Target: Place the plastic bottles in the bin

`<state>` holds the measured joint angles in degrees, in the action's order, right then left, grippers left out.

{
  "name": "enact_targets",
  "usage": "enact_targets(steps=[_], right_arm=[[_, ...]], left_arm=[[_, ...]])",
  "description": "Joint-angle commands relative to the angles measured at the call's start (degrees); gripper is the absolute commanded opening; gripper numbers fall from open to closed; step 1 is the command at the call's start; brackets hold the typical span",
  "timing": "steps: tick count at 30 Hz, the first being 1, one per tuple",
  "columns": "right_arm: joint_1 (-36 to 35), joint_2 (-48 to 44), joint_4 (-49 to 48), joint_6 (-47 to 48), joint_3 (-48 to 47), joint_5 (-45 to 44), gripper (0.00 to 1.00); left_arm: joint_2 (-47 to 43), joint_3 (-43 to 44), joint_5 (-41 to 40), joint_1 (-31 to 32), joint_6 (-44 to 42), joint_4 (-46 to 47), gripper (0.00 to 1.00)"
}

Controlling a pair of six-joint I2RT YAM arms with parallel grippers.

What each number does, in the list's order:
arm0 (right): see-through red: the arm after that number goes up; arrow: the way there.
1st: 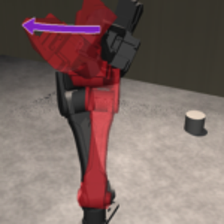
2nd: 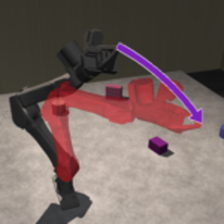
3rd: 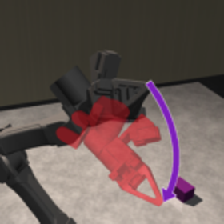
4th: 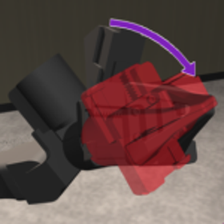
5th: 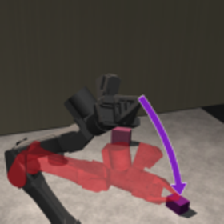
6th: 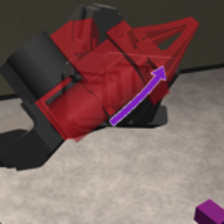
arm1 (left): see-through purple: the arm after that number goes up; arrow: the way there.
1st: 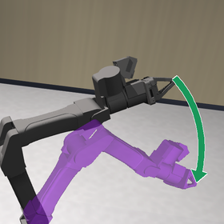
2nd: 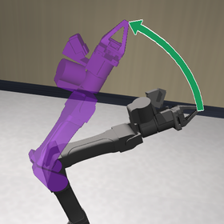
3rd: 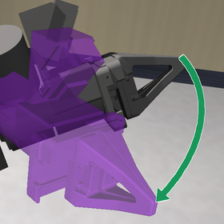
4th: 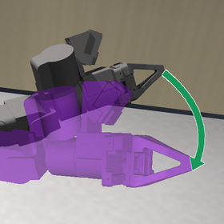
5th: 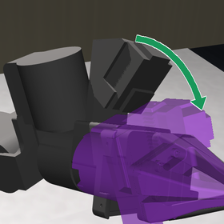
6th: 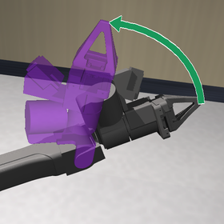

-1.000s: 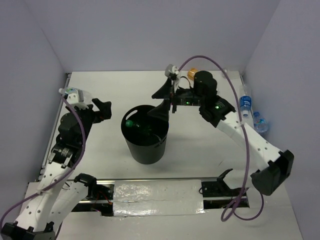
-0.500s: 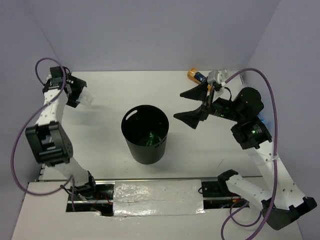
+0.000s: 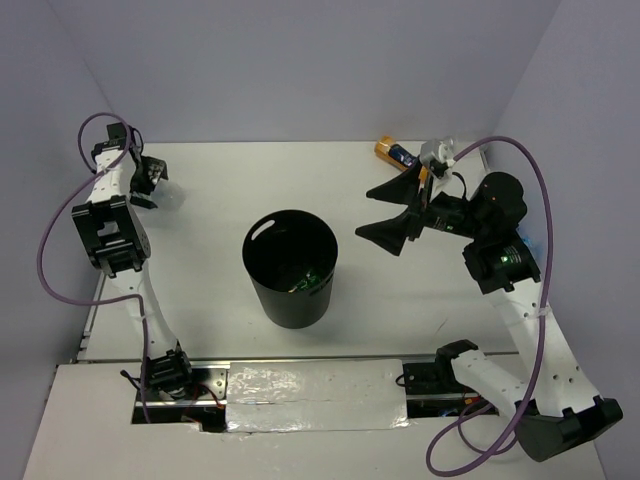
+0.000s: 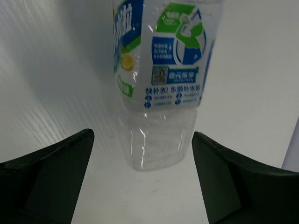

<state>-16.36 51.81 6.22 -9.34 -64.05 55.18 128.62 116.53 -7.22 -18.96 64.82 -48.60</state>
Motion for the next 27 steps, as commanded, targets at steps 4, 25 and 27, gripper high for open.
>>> enact_targets(steps=[4, 25, 27], right_arm=[[2.0, -0.5, -3.7, -1.6, 0.4, 2.4, 1.00], [7.3, -1.9, -6.0, -4.6, 2.0, 5.1, 1.00], [7.7, -2.0, -6.0, -4.5, 1.9, 5.1, 1.00]], left_arm=[[7.0, 3.7, 3.3, -1.8, -0.8, 0.1, 0.99], [-37.8, -29.1, 24.3, 9.4, -26.9, 40.1, 0.00], [-46.0, -34.5, 27.0, 12.5, -30.9, 45.1, 0.00]])
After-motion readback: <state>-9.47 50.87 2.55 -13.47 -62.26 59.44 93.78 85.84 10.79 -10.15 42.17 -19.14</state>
